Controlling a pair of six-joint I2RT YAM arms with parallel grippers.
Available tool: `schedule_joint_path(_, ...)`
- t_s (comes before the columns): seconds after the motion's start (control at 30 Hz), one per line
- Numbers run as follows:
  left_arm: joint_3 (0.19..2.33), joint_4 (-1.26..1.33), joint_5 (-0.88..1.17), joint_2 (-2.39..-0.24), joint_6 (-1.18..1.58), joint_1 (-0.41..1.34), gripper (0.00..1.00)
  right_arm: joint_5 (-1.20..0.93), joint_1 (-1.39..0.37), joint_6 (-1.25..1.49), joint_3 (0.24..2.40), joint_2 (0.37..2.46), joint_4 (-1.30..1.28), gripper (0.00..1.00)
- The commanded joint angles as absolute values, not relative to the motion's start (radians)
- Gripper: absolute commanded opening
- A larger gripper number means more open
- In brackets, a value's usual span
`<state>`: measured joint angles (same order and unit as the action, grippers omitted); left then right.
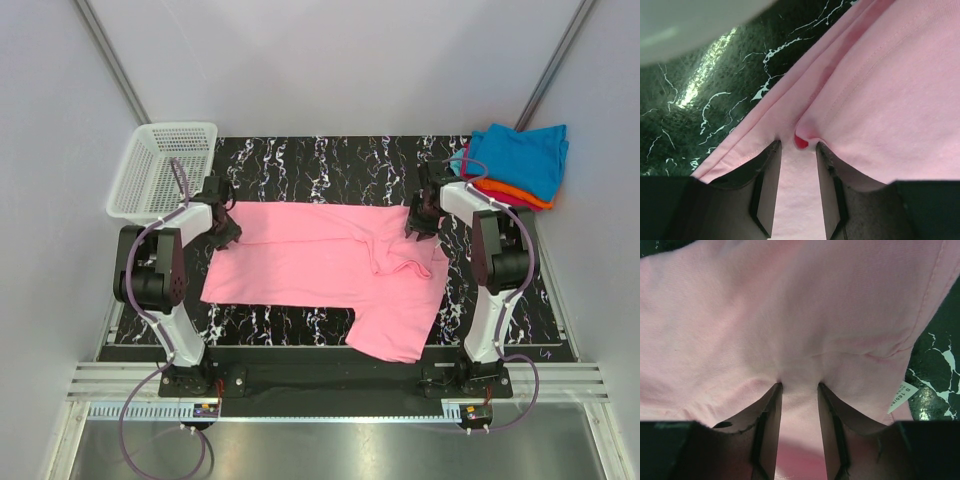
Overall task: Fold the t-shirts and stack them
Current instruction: Fold the tshirt
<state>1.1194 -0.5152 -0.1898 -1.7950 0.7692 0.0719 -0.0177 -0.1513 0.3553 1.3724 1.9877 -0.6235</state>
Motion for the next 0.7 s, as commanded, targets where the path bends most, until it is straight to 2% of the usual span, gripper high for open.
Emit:
schedule_joint_path(0.0,1.137,-0.434,-0.126,-1.792,0.799,0.063,0.39,0.061,-0.143,0.327,1.365,2.056,-0.660,0.42)
schedule_joint_path(0.23,1.094,-0.388,-0.057,-1.740,0.811,0.061,0.38,0.120,-0.143,0.314,1.384,2.057,-0.676,0.40)
schedule_joint_path(0.5,1.080,-0.393,-0.115,-1.724,0.810,0.061,0.35,0.103,-0.143,0.316,1.378,2.052,-0.675,0.38)
schedule_joint_path(0.63,1.075,-0.394,-0.182,-1.713,0.808,0.061,0.17,0.101,-0.141,0.316,1.373,2.049,-0.673,0.36)
schedule_joint_path(0.67,1.077,-0.399,-0.193,-1.713,0.804,0.061,0.07,0.101,-0.143,0.318,1.373,2.051,-0.673,0.36)
